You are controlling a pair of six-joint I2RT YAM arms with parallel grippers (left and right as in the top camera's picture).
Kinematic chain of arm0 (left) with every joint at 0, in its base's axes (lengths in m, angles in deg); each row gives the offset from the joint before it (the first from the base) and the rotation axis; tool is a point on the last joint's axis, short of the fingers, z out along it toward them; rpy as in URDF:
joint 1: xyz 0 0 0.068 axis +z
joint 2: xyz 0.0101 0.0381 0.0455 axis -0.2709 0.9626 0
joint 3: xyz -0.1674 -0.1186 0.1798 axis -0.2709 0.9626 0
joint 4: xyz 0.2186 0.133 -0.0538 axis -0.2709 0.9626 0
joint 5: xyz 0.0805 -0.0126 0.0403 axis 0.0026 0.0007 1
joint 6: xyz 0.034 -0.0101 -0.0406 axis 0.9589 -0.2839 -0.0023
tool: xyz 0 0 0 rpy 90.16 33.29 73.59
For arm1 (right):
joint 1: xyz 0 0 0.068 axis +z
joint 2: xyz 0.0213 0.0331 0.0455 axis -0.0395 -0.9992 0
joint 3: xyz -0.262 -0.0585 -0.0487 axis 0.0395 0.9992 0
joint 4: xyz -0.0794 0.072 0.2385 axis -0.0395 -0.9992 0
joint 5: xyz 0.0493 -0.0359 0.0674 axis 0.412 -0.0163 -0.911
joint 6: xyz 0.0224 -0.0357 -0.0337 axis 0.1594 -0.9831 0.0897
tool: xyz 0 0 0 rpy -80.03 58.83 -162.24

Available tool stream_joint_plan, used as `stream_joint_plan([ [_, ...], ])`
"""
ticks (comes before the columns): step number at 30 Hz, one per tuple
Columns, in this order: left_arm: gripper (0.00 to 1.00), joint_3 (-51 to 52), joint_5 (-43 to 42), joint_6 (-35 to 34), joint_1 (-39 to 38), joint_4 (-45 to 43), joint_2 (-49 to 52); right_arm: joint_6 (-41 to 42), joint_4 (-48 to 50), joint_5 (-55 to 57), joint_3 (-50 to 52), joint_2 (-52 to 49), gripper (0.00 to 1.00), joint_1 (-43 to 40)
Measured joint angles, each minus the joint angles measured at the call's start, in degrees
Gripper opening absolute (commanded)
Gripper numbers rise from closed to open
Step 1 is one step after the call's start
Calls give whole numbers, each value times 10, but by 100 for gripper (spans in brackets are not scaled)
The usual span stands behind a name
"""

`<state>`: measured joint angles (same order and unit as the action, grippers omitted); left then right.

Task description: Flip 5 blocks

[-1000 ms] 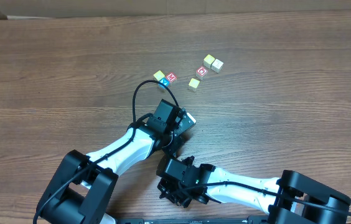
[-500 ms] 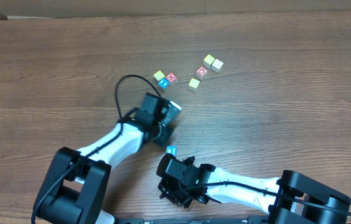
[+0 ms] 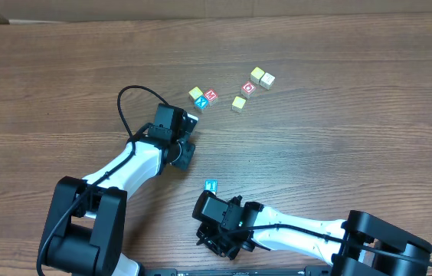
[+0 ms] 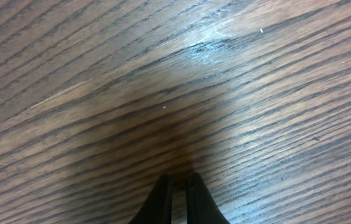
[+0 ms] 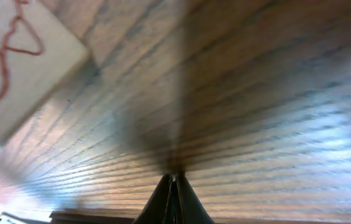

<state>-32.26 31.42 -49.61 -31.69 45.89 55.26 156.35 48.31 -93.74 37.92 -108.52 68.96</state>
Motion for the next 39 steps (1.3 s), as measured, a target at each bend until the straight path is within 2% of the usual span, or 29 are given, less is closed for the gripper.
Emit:
stream_joint_plan([
  [5,4,0,2,0,0,0,0,0,-35,0,-4,3,4,-10],
  [14,4,0,19,-15,0,0,0,-2,-122,-2,-10,13,4,-105],
  [19,4,-4,54,-53,3,7,1,-21,-145,0,-12,15,4,-151],
  [25,4,-35,107,-130,30,68,13,-73,-168,4,-13,16,4,-215],
  [28,4,-67,123,-162,50,113,19,-134,-176,7,-14,18,4,-265],
  [33,4,-140,135,-194,79,191,20,-310,-179,37,-24,17,4,-351],
  [39,4,-241,148,-219,104,308,21,-519,-234,87,-79,-3,4,-430],
])
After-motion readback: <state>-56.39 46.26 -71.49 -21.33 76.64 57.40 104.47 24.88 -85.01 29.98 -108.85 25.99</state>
